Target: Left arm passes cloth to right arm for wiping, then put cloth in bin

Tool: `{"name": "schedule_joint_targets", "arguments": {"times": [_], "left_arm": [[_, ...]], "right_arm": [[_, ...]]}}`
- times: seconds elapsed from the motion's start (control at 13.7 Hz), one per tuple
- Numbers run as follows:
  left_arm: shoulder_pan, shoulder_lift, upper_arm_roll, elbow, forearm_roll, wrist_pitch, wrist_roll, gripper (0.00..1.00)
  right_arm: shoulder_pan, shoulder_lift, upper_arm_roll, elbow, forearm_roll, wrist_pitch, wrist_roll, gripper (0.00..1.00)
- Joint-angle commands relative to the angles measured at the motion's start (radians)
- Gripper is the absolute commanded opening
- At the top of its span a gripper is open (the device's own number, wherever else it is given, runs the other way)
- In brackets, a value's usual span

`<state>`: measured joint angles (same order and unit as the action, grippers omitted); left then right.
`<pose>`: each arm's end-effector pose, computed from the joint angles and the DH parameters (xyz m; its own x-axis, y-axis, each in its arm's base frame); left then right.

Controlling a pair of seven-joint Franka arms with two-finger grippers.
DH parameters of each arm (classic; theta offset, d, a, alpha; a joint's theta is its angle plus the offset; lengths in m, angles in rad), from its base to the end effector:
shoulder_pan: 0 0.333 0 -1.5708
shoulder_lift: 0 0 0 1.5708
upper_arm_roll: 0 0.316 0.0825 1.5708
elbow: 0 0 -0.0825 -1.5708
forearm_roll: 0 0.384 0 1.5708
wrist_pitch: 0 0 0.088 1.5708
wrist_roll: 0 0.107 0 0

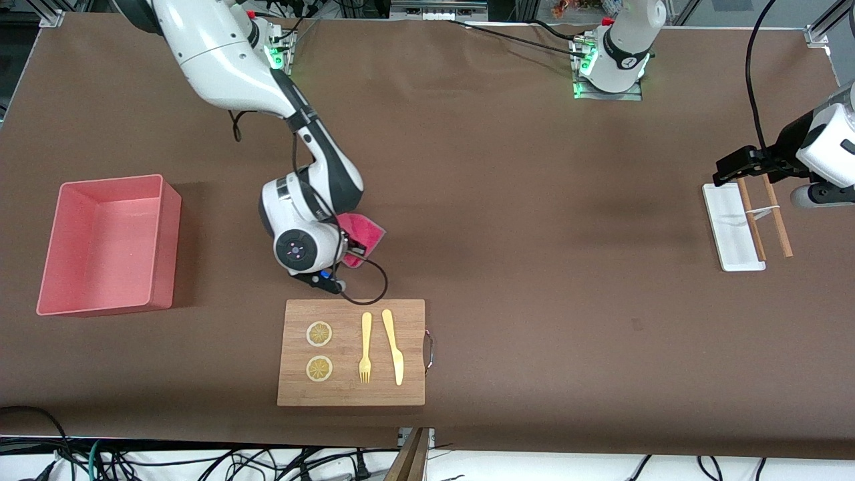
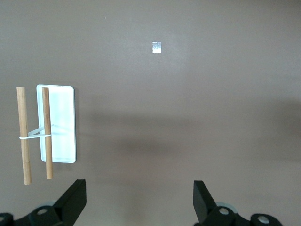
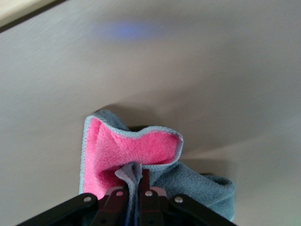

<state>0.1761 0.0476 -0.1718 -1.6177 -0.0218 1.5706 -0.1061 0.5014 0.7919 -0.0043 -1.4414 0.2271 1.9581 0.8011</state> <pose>0.5648 0.0022 0.5762 0.9893 0.1095 -0.0965 0.1119 -0.9935 0.0197 0.6018 0.3439 0.1995 0.8605 -0.3968 -0.3196 -0.3931 -0.9161 0.0790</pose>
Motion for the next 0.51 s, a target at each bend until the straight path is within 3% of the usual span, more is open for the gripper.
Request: {"name": "schedule_joint_targets", "arguments": {"times": [0.0, 0.29, 0.44], "left_arm": [[0.000, 0.012, -0.003, 0.030, 0.025, -0.018, 0.017, 1.00], [-0.017, 0.012, 0.020, 0.032, 0.025, -0.020, 0.016, 1.00], [-0.076, 0.012, 0.081, 0.030, 0.025, -0.020, 0.017, 1.00]], "right_arm": [[0.037, -0.006, -0.008, -0.005, 0.052, 0.045, 0.075, 0.00], [0.042, -0.008, -0.011, -0.013, 0.037, 0.035, 0.083, 0.00], [0.023, -0.008, -0.028, -0.030, 0.035, 0.021, -0.004, 0.00]]}}
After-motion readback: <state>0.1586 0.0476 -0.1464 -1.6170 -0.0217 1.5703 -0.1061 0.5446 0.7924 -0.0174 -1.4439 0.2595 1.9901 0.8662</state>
